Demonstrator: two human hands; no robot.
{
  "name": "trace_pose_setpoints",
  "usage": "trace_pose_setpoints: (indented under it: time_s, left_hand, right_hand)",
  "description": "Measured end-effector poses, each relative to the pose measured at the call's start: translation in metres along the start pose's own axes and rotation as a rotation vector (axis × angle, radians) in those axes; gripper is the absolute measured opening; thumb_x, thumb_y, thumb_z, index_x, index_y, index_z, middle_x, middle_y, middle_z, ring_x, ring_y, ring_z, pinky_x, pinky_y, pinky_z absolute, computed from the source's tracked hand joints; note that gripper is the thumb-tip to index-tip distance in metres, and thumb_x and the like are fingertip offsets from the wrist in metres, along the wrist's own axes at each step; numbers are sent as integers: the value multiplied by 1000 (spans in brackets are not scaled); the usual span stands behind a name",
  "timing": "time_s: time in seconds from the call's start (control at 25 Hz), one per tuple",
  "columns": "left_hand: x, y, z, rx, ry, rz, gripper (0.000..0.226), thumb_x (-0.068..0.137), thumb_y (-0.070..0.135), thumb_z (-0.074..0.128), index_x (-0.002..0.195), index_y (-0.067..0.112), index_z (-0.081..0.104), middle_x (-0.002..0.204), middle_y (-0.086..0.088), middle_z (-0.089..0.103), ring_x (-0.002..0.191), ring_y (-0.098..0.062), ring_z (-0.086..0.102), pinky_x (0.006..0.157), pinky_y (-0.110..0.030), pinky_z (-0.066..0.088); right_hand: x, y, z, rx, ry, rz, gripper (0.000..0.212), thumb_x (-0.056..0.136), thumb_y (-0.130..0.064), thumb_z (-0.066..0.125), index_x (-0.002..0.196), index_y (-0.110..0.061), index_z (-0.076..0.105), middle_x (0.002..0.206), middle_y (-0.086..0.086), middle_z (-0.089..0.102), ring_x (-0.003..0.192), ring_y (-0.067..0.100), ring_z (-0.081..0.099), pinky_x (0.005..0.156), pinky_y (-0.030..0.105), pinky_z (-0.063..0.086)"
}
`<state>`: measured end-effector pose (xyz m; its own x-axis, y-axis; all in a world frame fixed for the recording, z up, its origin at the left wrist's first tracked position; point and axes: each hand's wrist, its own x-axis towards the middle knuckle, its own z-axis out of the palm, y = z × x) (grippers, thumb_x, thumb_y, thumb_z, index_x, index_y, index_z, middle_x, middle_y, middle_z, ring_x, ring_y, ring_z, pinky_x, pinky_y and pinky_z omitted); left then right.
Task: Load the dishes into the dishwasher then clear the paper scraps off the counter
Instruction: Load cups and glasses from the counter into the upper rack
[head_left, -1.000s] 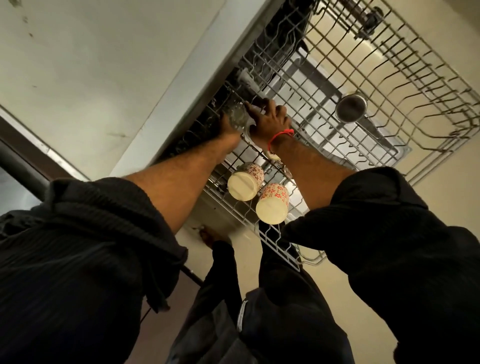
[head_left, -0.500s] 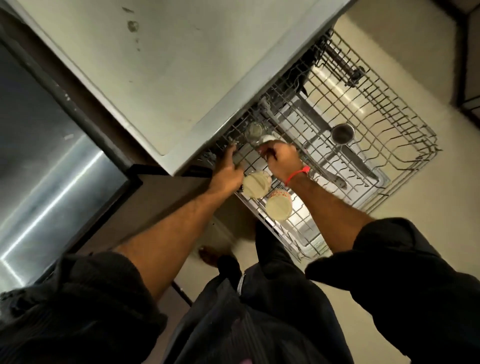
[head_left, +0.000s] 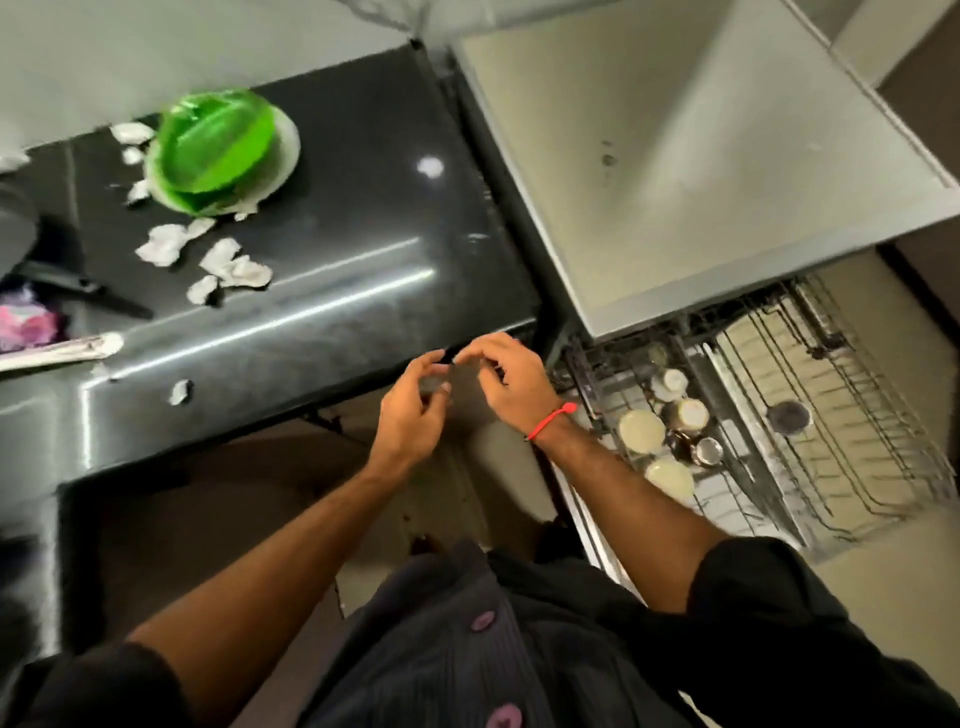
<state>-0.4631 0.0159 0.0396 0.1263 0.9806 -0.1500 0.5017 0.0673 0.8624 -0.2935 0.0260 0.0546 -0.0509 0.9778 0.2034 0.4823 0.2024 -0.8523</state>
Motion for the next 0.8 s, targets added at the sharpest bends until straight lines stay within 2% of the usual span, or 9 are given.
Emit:
trace_pose_setpoints:
  time_s: [0.12, 0.24, 0.36, 0.44, 0.52, 0.6, 0.68, 0.8]
  left_hand:
    - [-25, -24, -68, -91, 167, -27, 38, 99, 19, 59, 136, 27, 54, 123, 7, 66, 96, -15, 70, 83, -48, 59]
    - [-57, -45, -135, -131, 373, -71, 35, 101, 23, 59, 135, 21, 57, 124, 5, 65, 93, -13, 69, 87, -40, 58]
    - [-92, -67, -186, 5, 616, -94, 38, 99, 34, 58, 132, 17, 60, 123, 3, 64, 96, -12, 61, 95, -34, 49]
    - [-119, -83, -217, 161, 764, -192, 42, 96, 48, 51, 133, 29, 58, 127, 7, 59, 110, -16, 53, 101, -35, 40]
    - [-145, -93, -241, 249, 869, -292, 39, 96, 49, 53, 133, 38, 55, 131, 8, 51, 118, -19, 43, 100, -36, 33]
    - [-168, -101, -258, 305, 961, -350, 38, 96, 42, 60, 133, 39, 54, 132, 5, 45, 119, -20, 39, 99, -35, 30]
    - [-182, -109, -274, 422, 1016, -406, 40, 95, 39, 62, 134, 37, 53, 136, 2, 41, 122, -24, 36, 102, -40, 33]
    - [-190, -131, -304, 618, 958, -589, 42, 94, 42, 61, 134, 35, 53, 151, -1, 30, 130, -31, 27, 106, -52, 34]
  right_hand:
    - [21, -44, 64, 27, -91, -34, 36, 79, 12, 52, 100, -9, 73, 102, 4, 66, 98, 7, 59, 93, 11, 41]
    - [36, -88, 128, 50, -260, -40, 39, 82, 6, 53, 107, -19, 70, 106, -2, 61, 87, -1, 56, 84, 10, 42]
    - [44, -124, 180, 57, -427, -67, 41, 85, 1, 56, 115, -25, 67, 114, -4, 58, 85, 7, 57, 84, 17, 46]
    - [44, -151, 214, 60, -533, -100, 41, 87, -2, 58, 120, -25, 64, 116, -5, 57, 91, 10, 56, 85, 17, 44]
    - [42, -177, 244, 51, -636, -159, 41, 88, -3, 59, 124, -24, 62, 116, -7, 56, 98, 8, 53, 89, 17, 42]
    - [37, -201, 273, 31, -741, -240, 43, 88, -3, 59, 128, -19, 60, 120, -5, 56, 108, 8, 52, 96, 21, 42]
    - [34, -217, 293, 11, -810, -313, 47, 87, -2, 60, 132, -15, 57, 129, 1, 56, 118, 14, 52, 105, 30, 42]
    - [26, -238, 311, 2, -889, -366, 49, 89, -2, 59, 136, -14, 55, 134, 4, 54, 126, 18, 49, 111, 32, 37]
